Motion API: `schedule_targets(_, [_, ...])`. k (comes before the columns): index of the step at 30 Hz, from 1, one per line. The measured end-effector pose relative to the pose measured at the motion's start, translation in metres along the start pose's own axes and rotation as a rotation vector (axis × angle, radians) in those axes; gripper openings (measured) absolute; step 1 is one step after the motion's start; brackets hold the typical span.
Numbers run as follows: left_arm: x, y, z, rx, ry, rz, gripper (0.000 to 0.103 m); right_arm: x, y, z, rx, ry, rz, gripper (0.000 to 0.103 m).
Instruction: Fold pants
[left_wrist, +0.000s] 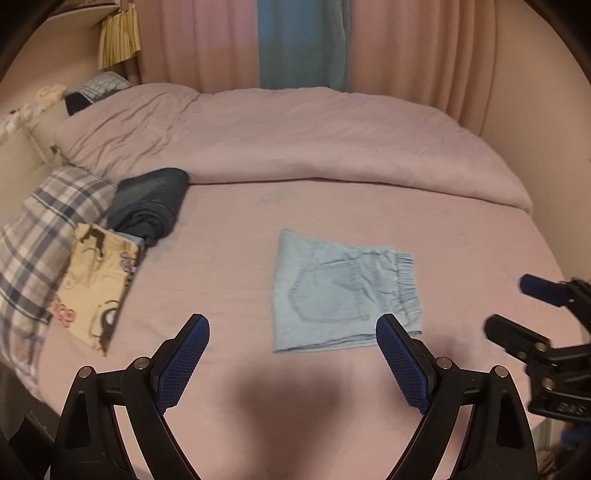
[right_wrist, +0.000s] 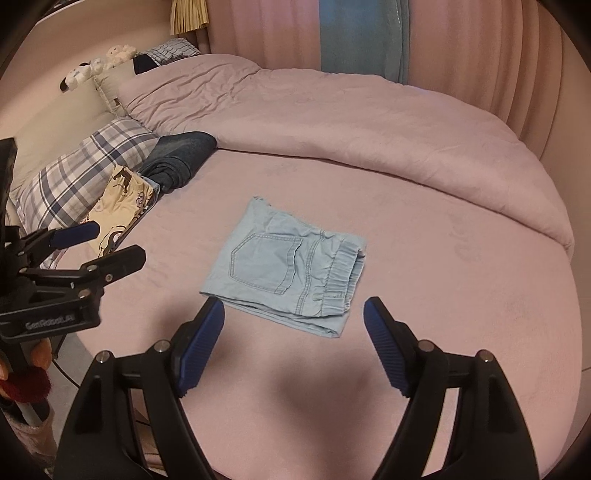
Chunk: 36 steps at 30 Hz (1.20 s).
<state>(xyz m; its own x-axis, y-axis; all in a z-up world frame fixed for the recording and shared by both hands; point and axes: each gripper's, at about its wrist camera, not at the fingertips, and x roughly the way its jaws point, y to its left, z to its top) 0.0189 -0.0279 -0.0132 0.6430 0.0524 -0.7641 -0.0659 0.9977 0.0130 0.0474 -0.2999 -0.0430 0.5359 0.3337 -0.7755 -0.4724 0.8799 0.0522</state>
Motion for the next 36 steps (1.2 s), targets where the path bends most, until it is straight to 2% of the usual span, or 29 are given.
schedule_targets(14, [-0.016, -0.009, 0.025, 0.03, -0.014, 0.023, 0.092, -0.031, -0.004, 0.026, -0.024, -0.043, 0.009, 0.079])
schedule_targets(36, [-0.012, -0.014, 0.03, 0.04, -0.005, 0.011, 0.092, -0.031, -0.008, 0.033, -0.015, -0.037, 0.03, 0.079])
